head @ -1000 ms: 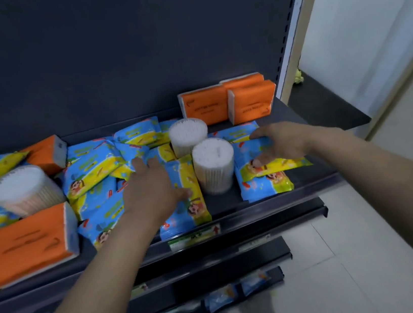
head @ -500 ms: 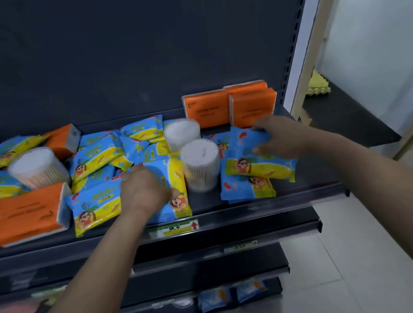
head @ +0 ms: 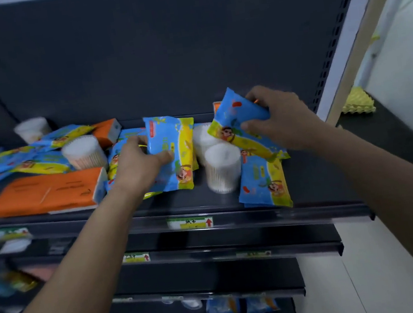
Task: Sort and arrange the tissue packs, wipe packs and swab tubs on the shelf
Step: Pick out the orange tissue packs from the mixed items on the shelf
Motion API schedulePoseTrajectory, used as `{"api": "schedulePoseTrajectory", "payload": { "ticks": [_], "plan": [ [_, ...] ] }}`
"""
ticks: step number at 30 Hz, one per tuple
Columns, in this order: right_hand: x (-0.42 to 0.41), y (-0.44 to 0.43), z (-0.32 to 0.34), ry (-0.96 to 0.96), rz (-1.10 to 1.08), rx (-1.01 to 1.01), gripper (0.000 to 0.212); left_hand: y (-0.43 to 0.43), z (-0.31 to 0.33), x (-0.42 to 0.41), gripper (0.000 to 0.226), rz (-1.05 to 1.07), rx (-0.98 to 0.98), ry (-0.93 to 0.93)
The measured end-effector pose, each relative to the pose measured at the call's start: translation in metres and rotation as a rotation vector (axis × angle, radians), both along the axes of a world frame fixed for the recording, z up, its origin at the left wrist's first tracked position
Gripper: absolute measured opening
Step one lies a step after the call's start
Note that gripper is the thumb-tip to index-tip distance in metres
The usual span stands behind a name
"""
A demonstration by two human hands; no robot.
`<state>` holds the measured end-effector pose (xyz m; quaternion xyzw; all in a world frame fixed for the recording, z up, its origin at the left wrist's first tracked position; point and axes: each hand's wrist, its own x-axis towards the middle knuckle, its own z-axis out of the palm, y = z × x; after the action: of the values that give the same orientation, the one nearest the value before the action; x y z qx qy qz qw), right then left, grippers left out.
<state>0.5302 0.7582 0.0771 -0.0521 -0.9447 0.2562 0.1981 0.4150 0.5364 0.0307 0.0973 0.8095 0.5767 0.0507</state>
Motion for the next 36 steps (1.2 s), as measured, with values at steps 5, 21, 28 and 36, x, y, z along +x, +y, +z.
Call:
{"api": "schedulePoseTrajectory", "payload": {
  "ticks": [5, 21, 28, 36],
  "plan": [
    [-0.034, -0.045, 0.009, 0.043, 0.077, 0.048, 0.025, -0.041, 0.011, -0.007, 0.021, -0.034, 0.052, 0.108],
    [-0.192, -0.306, 0.016, 0.094, 0.297, 0.144, 0.033, -0.326, 0.018, -0.104, 0.027, 0.141, -0.058, 0.257],
    [-0.262, -0.405, 0.012, 0.087, 0.431, 0.16, 0.033, -0.429, 0.017, -0.135, 0.027, 0.295, -0.138, 0.276],
    [-0.353, -0.487, 0.01, 0.063, 0.58, 0.171, 0.031, -0.509, 0.02, -0.185, 0.025, 0.447, -0.204, 0.288]
  ]
}}
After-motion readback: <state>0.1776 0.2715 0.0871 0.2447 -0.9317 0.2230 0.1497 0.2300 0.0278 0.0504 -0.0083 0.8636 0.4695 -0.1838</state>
